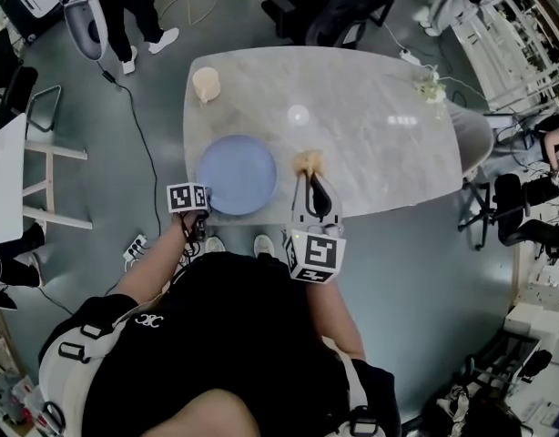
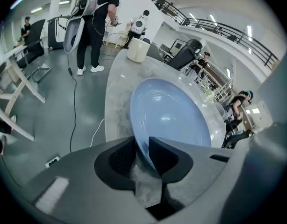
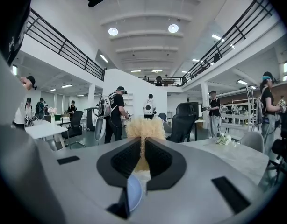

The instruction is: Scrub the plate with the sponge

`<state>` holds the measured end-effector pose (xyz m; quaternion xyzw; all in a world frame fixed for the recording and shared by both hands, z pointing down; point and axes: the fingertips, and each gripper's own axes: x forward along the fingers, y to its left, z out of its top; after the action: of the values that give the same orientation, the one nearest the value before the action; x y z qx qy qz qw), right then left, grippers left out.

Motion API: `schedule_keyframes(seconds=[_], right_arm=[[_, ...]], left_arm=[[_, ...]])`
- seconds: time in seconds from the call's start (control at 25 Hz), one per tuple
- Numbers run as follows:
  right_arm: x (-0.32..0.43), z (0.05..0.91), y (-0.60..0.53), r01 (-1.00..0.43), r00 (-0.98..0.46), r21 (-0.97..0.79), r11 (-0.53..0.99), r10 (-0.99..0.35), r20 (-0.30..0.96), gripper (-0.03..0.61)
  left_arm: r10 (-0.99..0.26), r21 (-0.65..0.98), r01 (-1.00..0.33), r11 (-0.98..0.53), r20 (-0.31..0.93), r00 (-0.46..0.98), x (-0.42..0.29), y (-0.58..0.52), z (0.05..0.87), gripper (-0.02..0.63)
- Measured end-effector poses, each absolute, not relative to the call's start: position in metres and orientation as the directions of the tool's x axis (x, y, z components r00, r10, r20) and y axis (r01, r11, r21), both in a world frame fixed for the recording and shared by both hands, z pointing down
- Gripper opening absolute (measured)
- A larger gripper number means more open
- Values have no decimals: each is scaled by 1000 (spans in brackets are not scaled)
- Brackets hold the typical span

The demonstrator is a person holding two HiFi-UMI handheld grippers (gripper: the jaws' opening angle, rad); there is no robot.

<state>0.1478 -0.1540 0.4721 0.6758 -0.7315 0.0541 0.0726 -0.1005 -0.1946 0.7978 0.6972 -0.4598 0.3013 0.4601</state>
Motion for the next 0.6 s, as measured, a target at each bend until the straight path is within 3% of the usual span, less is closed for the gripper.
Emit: schedule_keyframes(seconds=[0.16, 0.32, 0.6], right_arm=[[147, 475, -151, -997, -76, 20, 81, -979, 188, 31], [147, 476, -151, -996, -77, 23, 83, -980, 184, 32], [143, 480, -154, -995, -96, 6, 99, -978, 184, 31]], left_arm=[[-367, 496, -868, -6, 807, 463, -101, -195, 801, 62], [-398, 667, -728, 158, 717, 572, -99, -201, 795, 28], [-429, 737, -642, 209, 660, 617, -99, -196, 776, 40]])
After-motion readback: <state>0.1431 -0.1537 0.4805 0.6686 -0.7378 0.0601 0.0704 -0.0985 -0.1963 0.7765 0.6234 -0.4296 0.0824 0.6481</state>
